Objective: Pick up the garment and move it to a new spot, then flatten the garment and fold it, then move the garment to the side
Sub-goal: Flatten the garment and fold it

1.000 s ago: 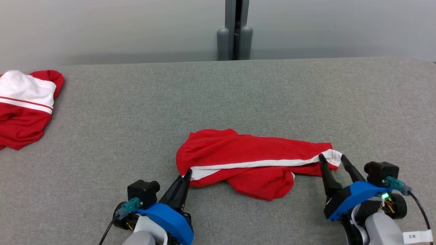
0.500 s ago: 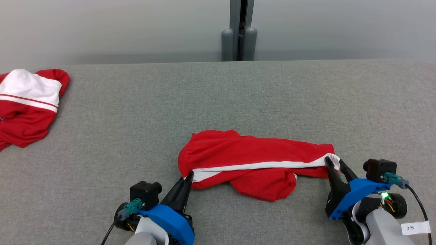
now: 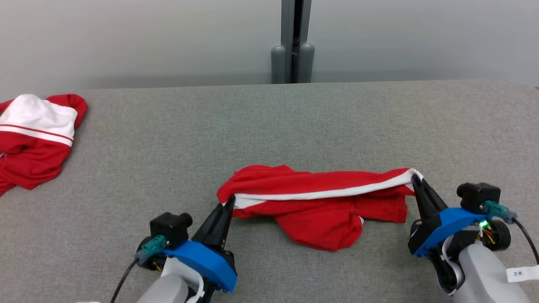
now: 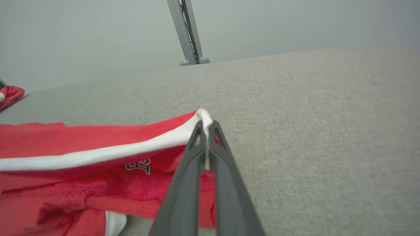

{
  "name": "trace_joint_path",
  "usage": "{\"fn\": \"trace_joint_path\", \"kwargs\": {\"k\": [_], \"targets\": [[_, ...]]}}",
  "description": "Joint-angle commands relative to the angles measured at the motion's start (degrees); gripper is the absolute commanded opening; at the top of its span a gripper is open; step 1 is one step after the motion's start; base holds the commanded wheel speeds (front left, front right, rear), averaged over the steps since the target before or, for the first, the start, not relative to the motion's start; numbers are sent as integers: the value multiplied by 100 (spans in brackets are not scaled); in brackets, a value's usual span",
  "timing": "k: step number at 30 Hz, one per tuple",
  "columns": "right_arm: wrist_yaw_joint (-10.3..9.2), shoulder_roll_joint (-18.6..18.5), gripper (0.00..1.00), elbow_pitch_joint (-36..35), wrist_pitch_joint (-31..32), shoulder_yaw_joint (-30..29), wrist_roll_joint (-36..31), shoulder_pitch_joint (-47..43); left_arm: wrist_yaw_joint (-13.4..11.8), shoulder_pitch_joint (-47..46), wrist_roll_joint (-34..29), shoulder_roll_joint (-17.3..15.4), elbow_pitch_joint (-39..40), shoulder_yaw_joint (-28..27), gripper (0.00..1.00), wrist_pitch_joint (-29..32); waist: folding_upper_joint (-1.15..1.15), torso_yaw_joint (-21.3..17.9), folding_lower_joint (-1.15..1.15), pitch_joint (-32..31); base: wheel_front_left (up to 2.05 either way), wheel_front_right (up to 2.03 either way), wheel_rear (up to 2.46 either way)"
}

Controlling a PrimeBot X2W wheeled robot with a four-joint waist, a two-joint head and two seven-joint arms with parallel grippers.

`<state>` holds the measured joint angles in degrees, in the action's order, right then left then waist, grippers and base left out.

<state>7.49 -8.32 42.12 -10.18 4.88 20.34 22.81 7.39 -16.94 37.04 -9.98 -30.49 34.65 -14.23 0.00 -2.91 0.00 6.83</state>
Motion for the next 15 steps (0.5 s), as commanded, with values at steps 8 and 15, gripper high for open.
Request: {"fn": "trace_joint_path", "kwargs": {"k": [8, 15], "targets": [[1, -481, 0, -1503, 140, 183, -16, 34, -24, -674, 76, -533, 1417, -308, 0, 230, 0, -74, 0, -318, 0, 0, 0], [1, -732, 0, -3160, 660, 46, -114, -150, -189, -1312, -6, -1060, 2705, -590, 0, 800, 0, -125, 0, -481, 0, 0, 0]]}}
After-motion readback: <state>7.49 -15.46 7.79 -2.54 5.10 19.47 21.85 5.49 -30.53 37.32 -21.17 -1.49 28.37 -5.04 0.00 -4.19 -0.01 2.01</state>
